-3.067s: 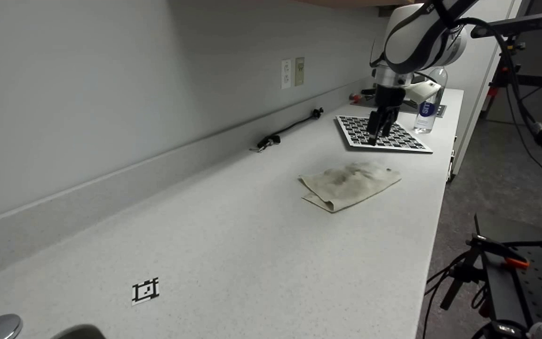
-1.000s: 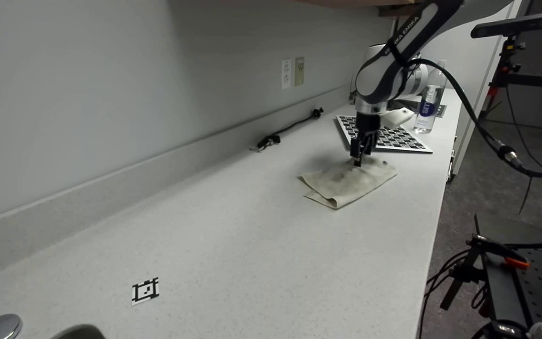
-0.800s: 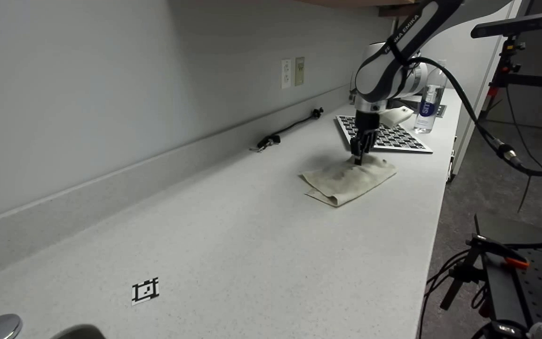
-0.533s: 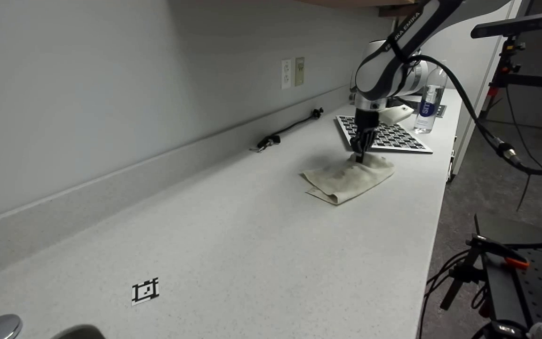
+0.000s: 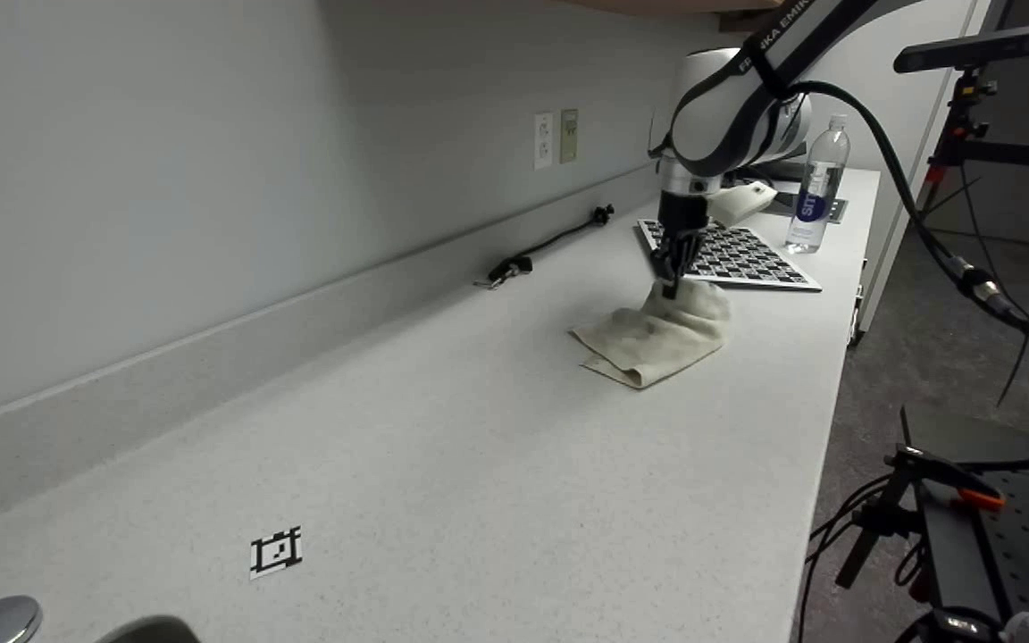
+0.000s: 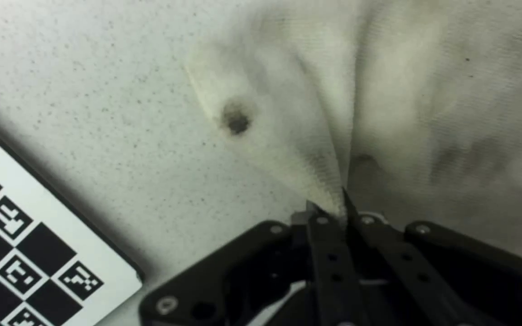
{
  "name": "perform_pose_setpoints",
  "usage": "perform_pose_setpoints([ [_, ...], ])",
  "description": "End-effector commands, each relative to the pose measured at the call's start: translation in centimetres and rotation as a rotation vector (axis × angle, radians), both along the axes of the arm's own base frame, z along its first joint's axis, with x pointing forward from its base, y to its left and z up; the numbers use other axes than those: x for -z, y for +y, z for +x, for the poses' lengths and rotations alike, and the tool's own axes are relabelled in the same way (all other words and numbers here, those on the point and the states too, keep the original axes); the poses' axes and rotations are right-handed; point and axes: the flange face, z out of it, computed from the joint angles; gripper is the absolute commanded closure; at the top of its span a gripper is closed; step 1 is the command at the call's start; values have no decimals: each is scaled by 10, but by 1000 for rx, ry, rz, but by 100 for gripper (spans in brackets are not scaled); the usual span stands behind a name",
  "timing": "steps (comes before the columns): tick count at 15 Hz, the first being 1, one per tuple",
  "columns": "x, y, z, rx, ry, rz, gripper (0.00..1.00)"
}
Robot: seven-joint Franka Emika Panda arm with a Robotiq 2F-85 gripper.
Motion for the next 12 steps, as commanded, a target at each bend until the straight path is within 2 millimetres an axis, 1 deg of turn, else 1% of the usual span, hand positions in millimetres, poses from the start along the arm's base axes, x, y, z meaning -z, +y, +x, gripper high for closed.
perform_pose_setpoints([
  [1, -8, 36, 0, -22, 36, -34, 99],
  [5, -8, 75, 6, -75, 67, -72, 99],
  [12, -19, 140, 14, -208, 72, -153, 99],
])
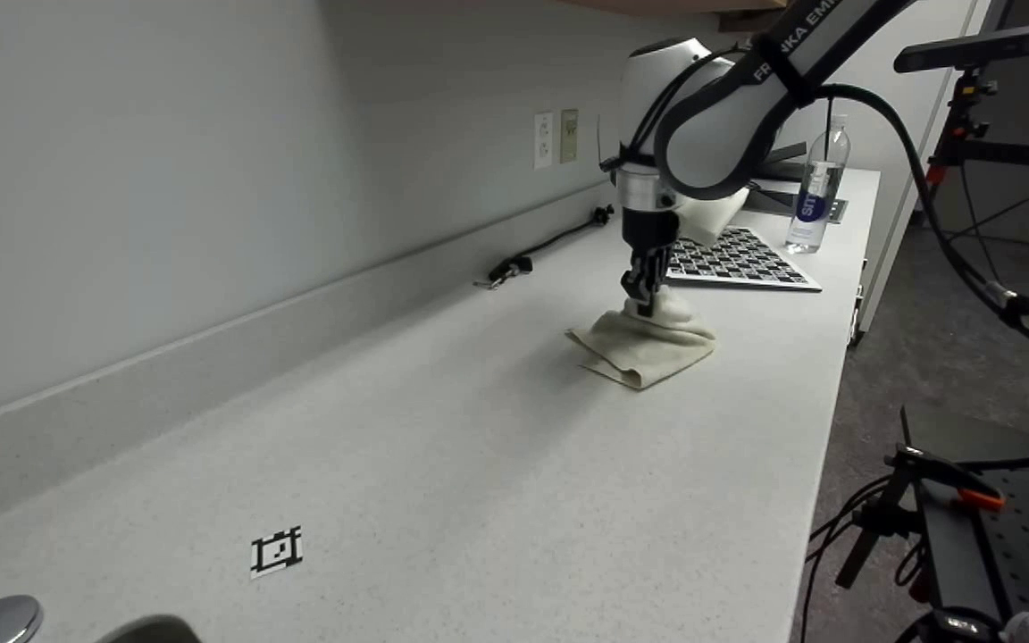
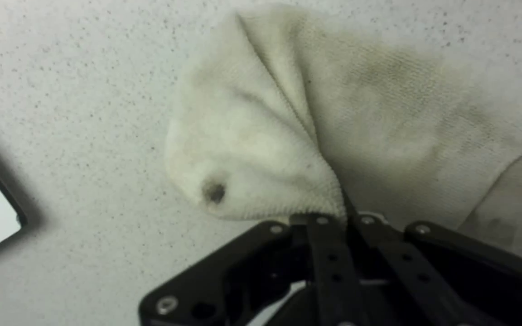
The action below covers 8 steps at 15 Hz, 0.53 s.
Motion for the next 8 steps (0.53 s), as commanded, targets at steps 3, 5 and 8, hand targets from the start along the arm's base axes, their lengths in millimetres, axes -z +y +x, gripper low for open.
perform_pose_setpoints([
  [3, -13, 42, -3, -86, 16, -56, 99],
  [5, -9, 52, -3, -111, 35, -52, 99],
  [8, 8, 61, -7, -124, 92, -15, 99],
])
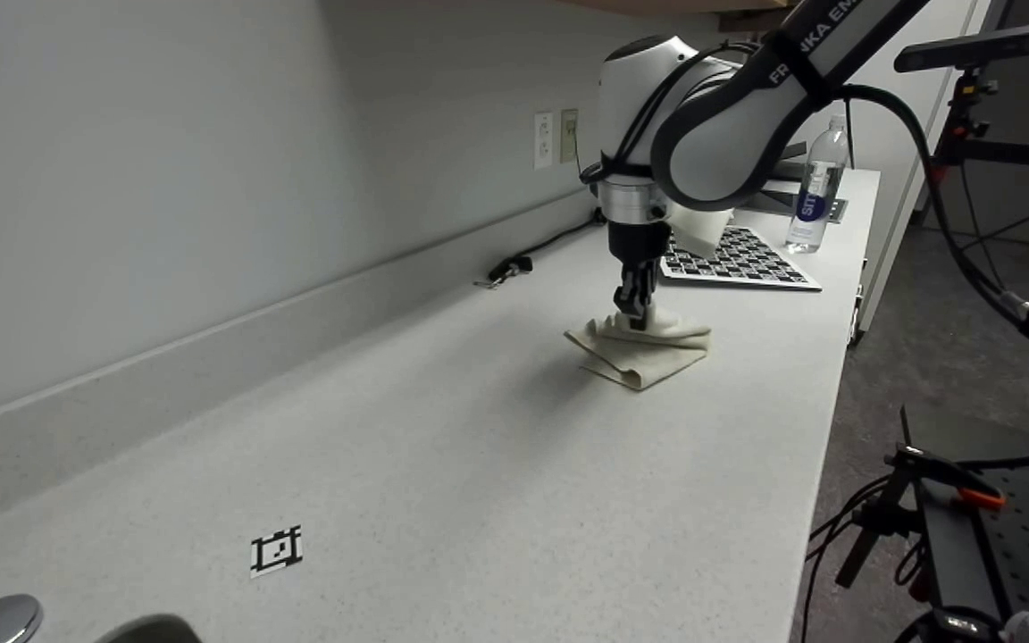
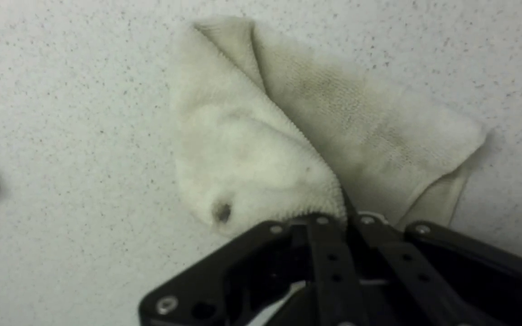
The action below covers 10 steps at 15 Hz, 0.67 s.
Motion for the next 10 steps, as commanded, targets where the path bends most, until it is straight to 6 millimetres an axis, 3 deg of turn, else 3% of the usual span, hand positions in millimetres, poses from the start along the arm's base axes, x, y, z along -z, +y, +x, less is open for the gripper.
perform_pose_setpoints([
  [1, 13, 12, -9, -25, 64, 31, 99],
  [8, 30, 31, -9, -96, 88, 96, 99],
  [9, 29, 32, -9, -105, 90, 94, 70],
  [10, 27, 34, -9, -114, 93, 89, 69],
])
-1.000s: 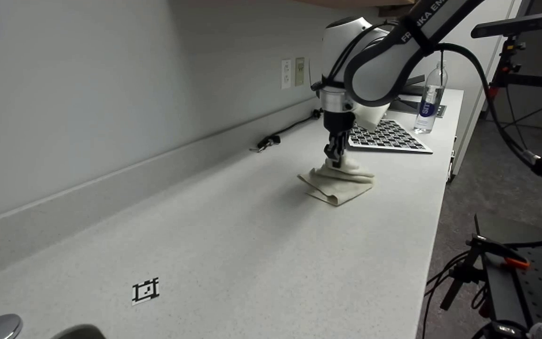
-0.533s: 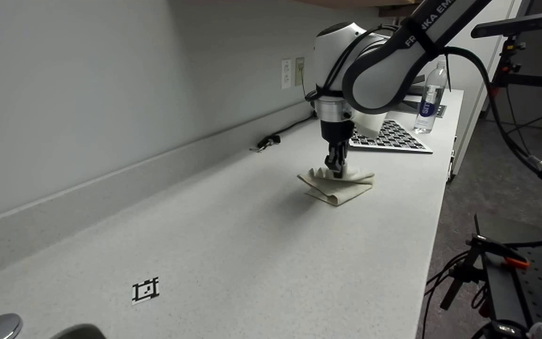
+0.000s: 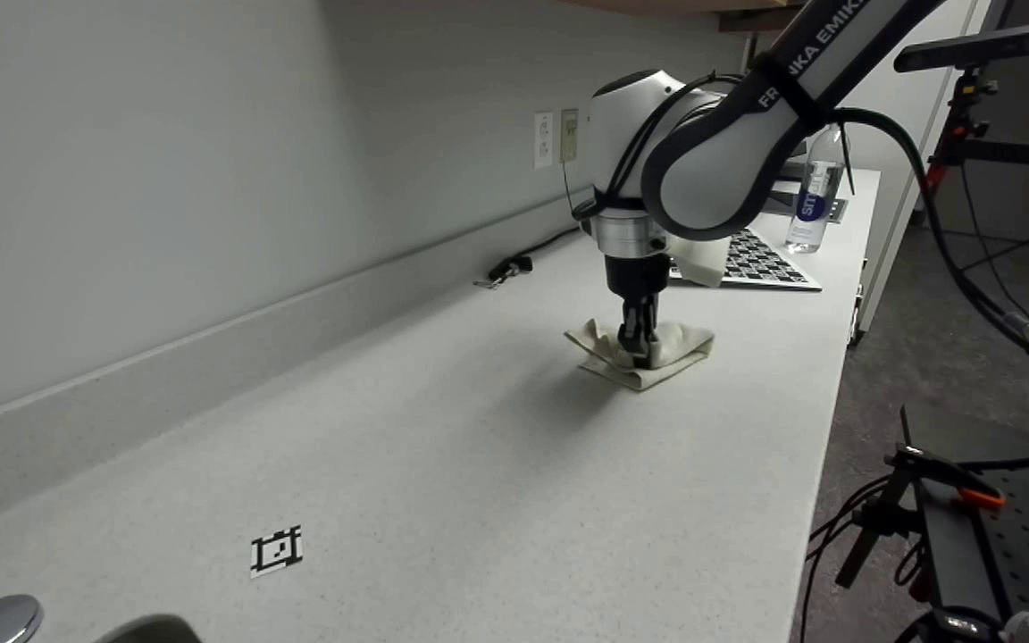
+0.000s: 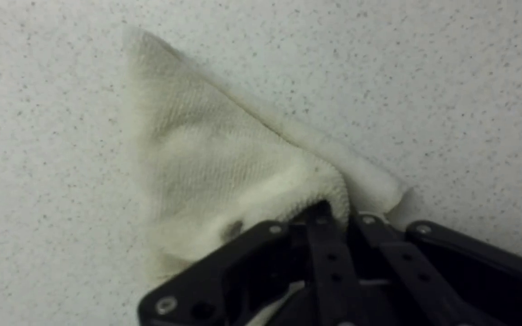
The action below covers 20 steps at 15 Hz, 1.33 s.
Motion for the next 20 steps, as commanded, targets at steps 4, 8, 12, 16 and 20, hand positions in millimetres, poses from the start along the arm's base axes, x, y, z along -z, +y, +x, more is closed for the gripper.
perform_pose_setpoints([
  [4, -11, 7, 0, -41, 4, -5, 40],
  [8, -20, 14, -1, -46, -2, -11, 11],
  [12, -34, 21, -2, -65, -29, -26, 0],
  [16, -54, 20, -2, -67, -67, -33, 0],
  [20, -76, 4, -6, -41, -101, -48, 0],
])
